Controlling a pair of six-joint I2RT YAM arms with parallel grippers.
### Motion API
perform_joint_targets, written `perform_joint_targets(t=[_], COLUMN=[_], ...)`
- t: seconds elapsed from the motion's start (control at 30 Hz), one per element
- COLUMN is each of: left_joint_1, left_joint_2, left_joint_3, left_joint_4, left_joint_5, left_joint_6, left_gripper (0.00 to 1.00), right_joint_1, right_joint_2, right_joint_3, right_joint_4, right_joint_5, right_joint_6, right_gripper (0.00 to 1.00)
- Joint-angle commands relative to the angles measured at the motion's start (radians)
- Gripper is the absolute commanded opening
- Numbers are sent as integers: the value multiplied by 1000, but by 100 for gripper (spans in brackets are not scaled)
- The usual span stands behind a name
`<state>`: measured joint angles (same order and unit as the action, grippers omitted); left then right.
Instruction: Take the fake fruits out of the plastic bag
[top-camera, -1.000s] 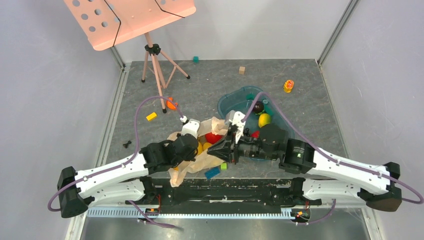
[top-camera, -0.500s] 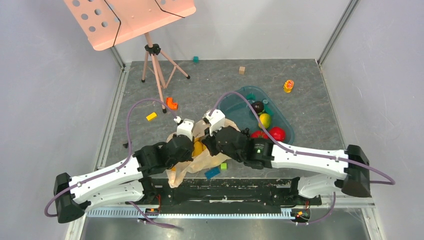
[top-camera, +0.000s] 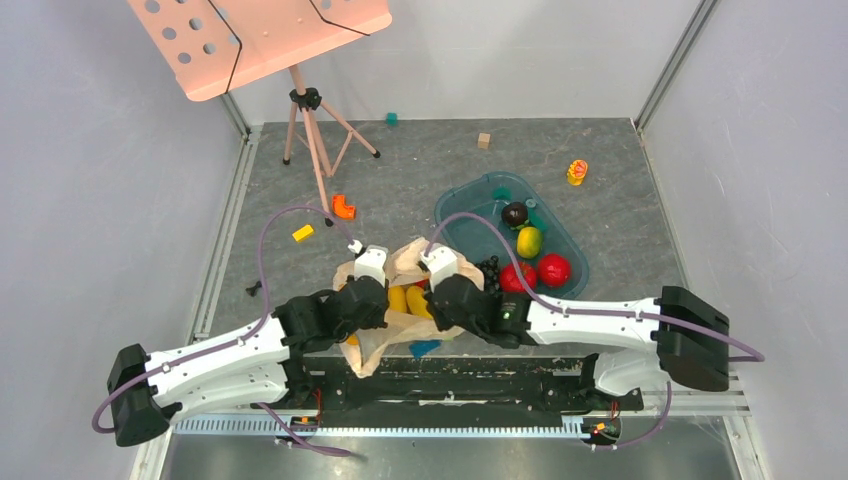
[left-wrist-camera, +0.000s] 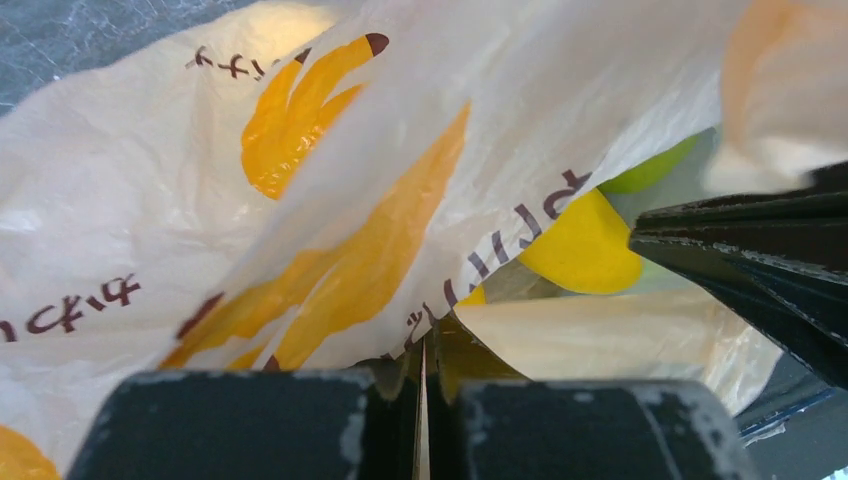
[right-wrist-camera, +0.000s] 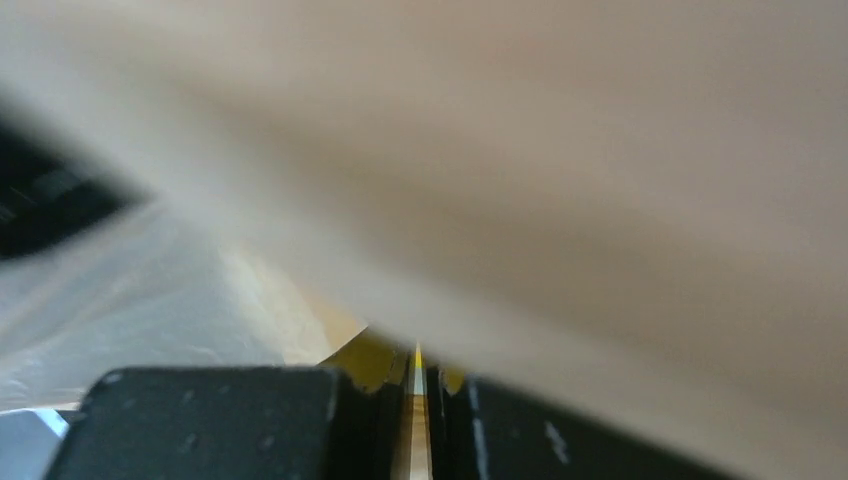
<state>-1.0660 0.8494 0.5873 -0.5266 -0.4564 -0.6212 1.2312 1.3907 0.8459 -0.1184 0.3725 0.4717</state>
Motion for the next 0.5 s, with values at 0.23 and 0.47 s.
perform_joint_targets(t=[0.23, 0.47], left_joint_1=[6, 6], left_joint_2=[-46, -133], left_joint_3=[-88, -176], left_joint_4=[118, 188], left_joint_5=[24, 75], left_joint_6=[-86, -79], left_gripper=[2, 2], right_joint_1=[44, 75], right_joint_2=[-105, -72], right_joint_3=[-326, -293], right_joint_4=[205, 146], right_joint_5=[-48, -9], right_joint_6=[123, 118], right_gripper=[11, 20])
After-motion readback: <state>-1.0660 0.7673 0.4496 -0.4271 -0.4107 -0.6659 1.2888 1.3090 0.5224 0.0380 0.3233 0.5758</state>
